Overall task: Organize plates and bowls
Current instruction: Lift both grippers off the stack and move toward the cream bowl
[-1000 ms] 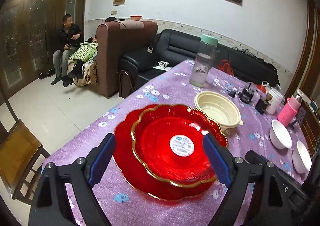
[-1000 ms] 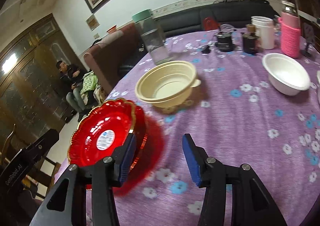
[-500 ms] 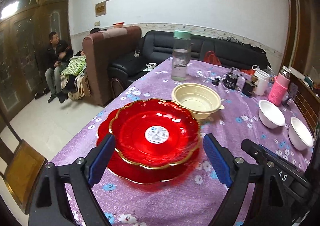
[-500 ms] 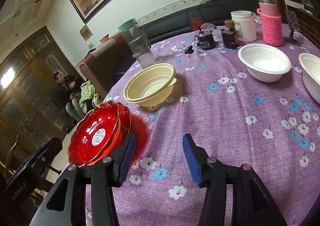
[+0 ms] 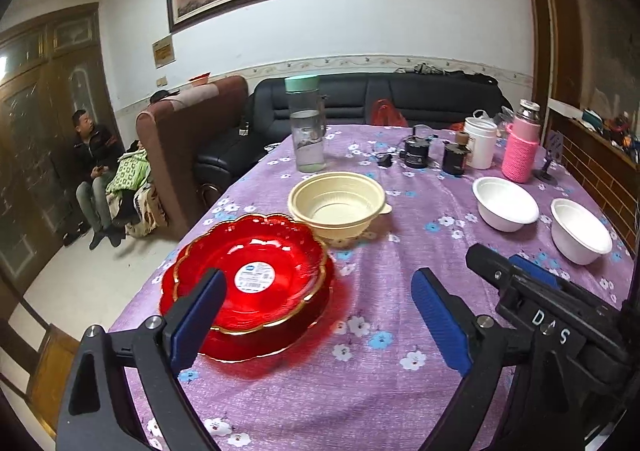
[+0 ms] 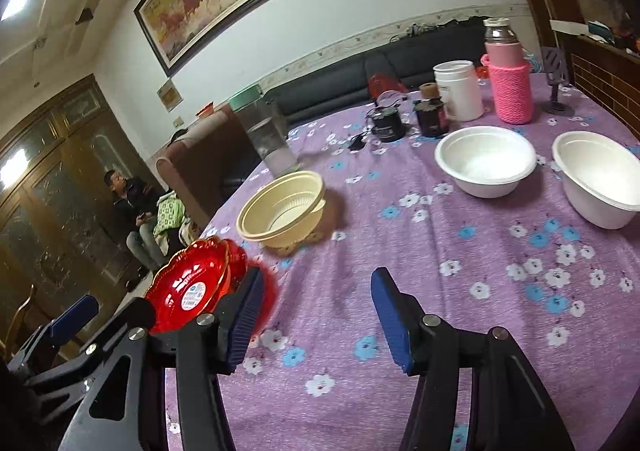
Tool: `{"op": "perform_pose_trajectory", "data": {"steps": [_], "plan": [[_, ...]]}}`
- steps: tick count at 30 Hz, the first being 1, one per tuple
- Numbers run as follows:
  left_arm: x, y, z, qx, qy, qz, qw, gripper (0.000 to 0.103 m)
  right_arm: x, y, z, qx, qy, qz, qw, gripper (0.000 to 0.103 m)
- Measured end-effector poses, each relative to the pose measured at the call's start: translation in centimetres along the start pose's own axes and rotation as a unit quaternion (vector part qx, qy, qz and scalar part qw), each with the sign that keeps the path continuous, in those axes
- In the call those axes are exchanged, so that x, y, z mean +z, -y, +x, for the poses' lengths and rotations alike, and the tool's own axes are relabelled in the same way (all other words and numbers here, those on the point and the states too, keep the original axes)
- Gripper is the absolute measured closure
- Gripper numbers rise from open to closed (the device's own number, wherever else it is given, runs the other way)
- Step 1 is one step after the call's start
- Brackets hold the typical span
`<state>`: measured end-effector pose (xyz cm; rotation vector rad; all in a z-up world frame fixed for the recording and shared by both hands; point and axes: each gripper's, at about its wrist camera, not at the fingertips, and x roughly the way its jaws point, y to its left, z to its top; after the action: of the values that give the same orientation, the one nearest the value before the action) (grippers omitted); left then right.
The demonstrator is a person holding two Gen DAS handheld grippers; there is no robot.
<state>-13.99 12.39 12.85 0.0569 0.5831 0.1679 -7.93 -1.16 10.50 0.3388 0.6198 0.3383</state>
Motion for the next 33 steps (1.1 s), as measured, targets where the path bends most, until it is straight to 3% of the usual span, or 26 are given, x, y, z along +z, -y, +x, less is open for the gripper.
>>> {"op": "perform_pose_trajectory", "data": {"steps": [12, 25, 29, 33], "plan": [[-0.1, 2.3, 0.3, -0.015, -0.010, 0.023, 0.9996, 0.010, 0.2, 2.5, -0.7, -0.008, 0.005, 0.026, 1.000, 0.043], [-0.2, 1.7, 0.2, -0.029, -0.020, 0.014, 0.9993, 0.010, 0.2, 2.1, -0.8, -0.019, 0.001, 0.023, 1.000, 0.042], [0.6, 0.2, -1.7, -0.044, 0.005, -0.004, 0.9990, 0.010, 0.7, 0.9, -2.3, -0.021, 0.017, 0.007, 1.000, 0.042], [3.2, -2.9, -5.7, -0.053, 0.062, -0.028, 0.9963, 0.010, 2.6, -0.5, -5.3, -0.015, 0.049, -0.009, 0.999, 0.042]]}}
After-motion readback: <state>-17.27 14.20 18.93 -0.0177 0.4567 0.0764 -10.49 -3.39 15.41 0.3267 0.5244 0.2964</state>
